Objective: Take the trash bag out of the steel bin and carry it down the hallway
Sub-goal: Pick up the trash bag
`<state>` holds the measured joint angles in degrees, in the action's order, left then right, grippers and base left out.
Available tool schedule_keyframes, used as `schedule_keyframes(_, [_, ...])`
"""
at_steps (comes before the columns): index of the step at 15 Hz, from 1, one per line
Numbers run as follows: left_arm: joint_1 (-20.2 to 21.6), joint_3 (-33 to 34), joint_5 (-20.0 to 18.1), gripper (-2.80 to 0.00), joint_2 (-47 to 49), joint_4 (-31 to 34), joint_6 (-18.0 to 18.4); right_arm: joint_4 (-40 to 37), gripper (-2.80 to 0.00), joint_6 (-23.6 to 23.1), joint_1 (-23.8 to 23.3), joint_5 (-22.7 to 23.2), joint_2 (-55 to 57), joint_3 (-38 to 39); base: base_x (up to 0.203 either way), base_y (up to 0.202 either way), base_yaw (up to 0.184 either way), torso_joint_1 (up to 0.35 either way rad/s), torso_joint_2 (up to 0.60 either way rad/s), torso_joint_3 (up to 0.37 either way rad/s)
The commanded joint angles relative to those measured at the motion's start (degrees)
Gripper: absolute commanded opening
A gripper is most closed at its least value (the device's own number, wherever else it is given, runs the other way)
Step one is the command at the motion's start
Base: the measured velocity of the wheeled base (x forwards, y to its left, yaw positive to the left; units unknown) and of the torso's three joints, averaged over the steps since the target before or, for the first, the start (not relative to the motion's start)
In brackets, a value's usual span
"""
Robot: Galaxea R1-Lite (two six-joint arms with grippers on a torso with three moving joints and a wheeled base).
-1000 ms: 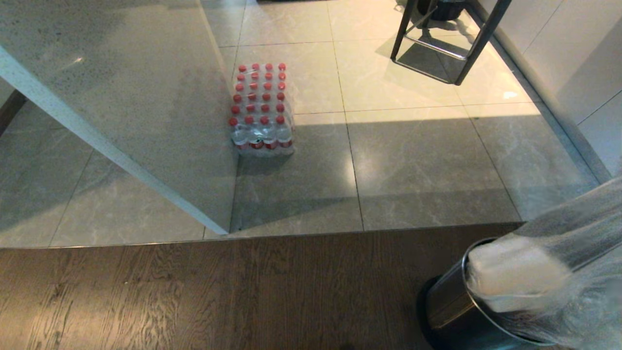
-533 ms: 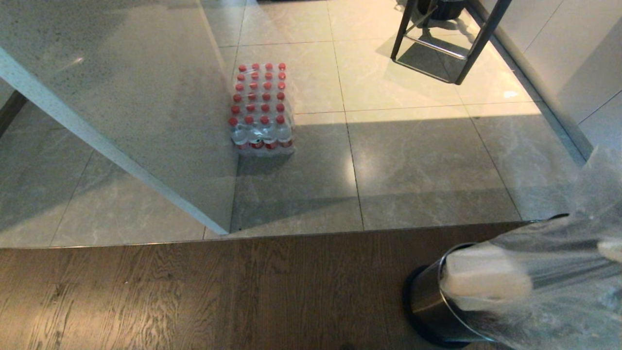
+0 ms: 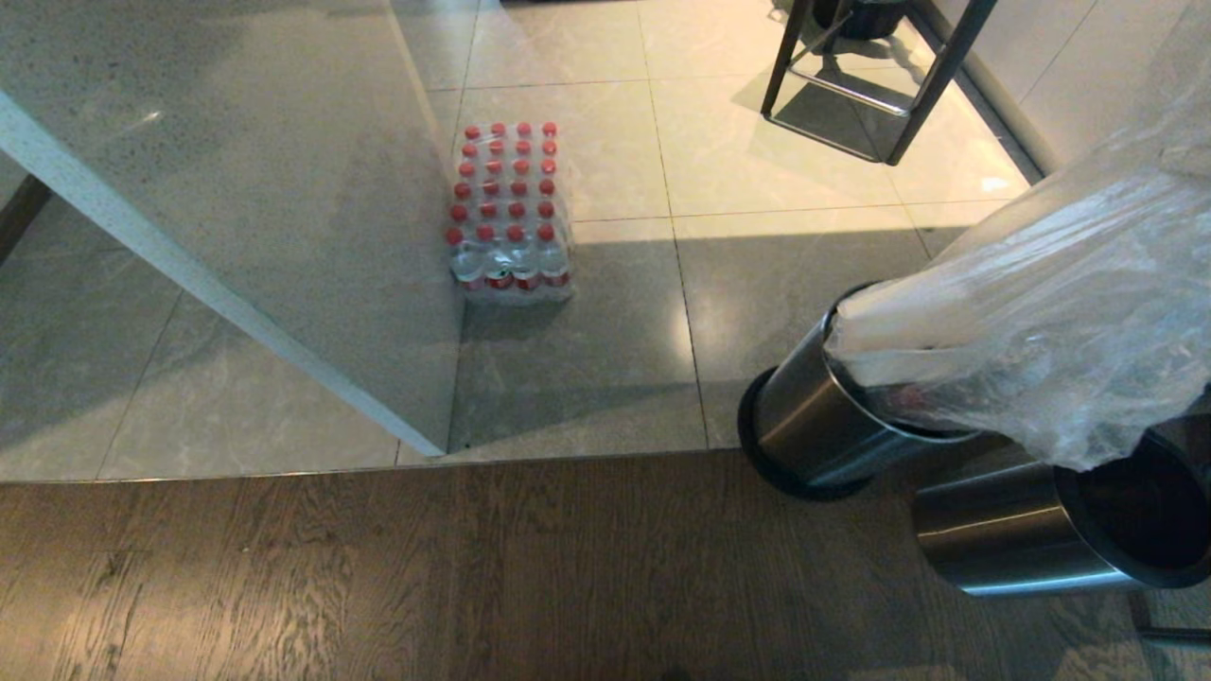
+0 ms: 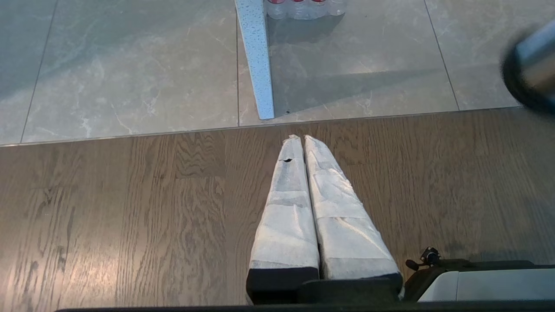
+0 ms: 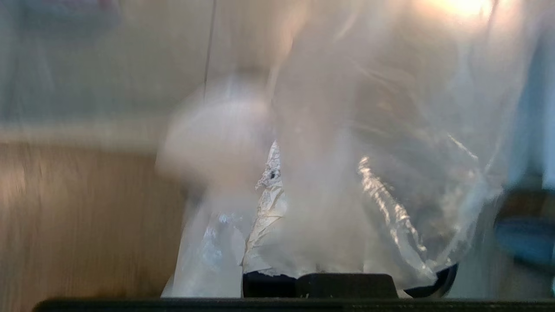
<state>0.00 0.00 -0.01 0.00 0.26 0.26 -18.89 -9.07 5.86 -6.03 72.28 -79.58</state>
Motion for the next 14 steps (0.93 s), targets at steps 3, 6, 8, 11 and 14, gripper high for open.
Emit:
schedule_keyframes(3, [0.0, 0.0, 0.0, -2.80, 0.0, 0.0, 0.0, 1.8, -2.80, -0.8, 0.2, -1.3, -1.8, 30.6, 0.000, 0.000, 0.000, 0.000, 0.00, 0.000])
schedule_keyframes(6, [0.0, 0.0, 0.0, -2.80, 0.0, 0.0, 0.0, 4.2, -2.80, -1.5, 0.3, -3.0, -4.1, 44.5, 0.000, 0.000, 0.000, 0.000, 0.00, 0.000])
schedule_keyframes(8, [0.0, 0.0, 0.0, -2.80, 0.0, 0.0, 0.0, 4.6, -2.80, -1.6, 0.3, -4.4, -4.2, 46.1, 0.000, 0.000, 0.000, 0.000, 0.00, 0.000])
schedule_keyframes(11, [0.0, 0.0, 0.0, -2.80, 0.0, 0.0, 0.0, 6.4, -2.80, -1.3, 0.2, -4.5, -5.0, 46.3, 0.000, 0.000, 0.000, 0.000, 0.00, 0.000])
schedule_keyframes(14, [0.0, 0.0, 0.0, -2.80, 0.0, 0.0, 0.0, 6.7, -2.80, -1.7, 0.3, -4.4, -5.1, 43.3, 0.000, 0.000, 0.000, 0.000, 0.00, 0.000])
